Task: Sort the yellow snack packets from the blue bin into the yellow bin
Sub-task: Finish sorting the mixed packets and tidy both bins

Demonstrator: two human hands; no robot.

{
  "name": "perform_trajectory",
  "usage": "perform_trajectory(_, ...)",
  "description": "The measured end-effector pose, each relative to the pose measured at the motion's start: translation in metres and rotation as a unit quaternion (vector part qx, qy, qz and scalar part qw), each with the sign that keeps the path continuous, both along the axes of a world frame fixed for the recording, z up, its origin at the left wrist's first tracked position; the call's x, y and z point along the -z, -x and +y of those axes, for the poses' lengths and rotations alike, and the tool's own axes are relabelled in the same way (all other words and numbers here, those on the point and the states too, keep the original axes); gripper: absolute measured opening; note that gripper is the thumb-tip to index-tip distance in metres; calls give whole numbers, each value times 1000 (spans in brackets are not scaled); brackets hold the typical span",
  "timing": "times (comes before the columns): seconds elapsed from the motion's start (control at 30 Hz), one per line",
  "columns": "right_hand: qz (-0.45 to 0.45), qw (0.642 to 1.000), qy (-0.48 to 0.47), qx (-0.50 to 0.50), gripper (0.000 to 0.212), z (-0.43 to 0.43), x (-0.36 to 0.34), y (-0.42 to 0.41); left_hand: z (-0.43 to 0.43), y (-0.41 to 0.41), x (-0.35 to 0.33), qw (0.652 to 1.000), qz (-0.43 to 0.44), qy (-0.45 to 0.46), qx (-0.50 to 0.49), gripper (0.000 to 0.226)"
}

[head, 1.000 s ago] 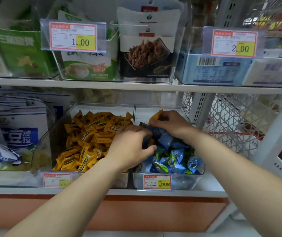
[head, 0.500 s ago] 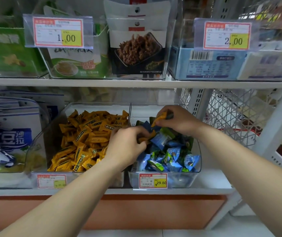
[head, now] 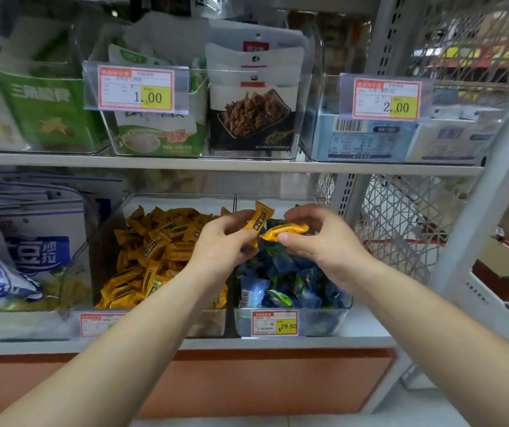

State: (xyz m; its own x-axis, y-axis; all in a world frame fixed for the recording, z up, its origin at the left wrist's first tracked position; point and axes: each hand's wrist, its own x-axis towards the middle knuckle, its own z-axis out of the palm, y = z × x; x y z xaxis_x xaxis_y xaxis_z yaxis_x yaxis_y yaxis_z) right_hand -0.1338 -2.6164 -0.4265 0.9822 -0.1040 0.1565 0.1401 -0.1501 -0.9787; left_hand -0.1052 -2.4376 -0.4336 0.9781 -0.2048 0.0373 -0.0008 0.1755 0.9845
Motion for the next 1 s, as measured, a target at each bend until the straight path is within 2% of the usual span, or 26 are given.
perform_trajectory(0.1, 3, 999, -36, 4, 37, 4, 6, 9, 2, 8, 2, 999, 6, -36, 33, 29)
perform_trajectory(0.23, -20, 999, 28, 37, 43, 6, 11, 15, 2, 16, 0, 997, 31, -25, 60, 27)
perform_trajectory(0.33, -16, 999, 14, 46, 55, 10, 16, 13, 3, 17, 4, 996, -6, -44, 74, 26)
perform_trajectory(0.5, -15, 1000, 12, -10, 56, 18, 21, 9, 7, 15, 10, 993, -59, -103, 17, 27)
perform_trajectory(0.6, -21, 997, 63, -33, 53, 17, 20, 9, 14, 6, 9, 979, -104, -171, -32, 40)
perform_trajectory(0.67, -37, 990, 136, -3, 47, 12, 17, 9, 26, -4, 6, 954, -152, -238, -99, 46)
perform_trajectory(0.77, -51, 981, 183, 43, 32, 0, 14, 6, 50, -18, 3, 889, -206, -360, -196, 52)
perform_trajectory(0.87, -68, 968, 229, 82, 26, -14, 14, -1, 63, -27, 6, 800, -191, -526, -217, 75)
perform_trajectory(0.9, -72, 963, 246, 86, 27, -18, 13, -5, 62, -27, 6, 784, -204, -543, -220, 74)
perform_trajectory(0.93, -71, 957, 271, 73, 29, -22, 11, -11, 58, -26, 6, 786, -225, -533, -217, 68)
perform_trajectory(1.0, -52, 929, 365, -14, 41, -24, 10, -23, 43, -22, 9, 805, -251, -507, -181, 57)
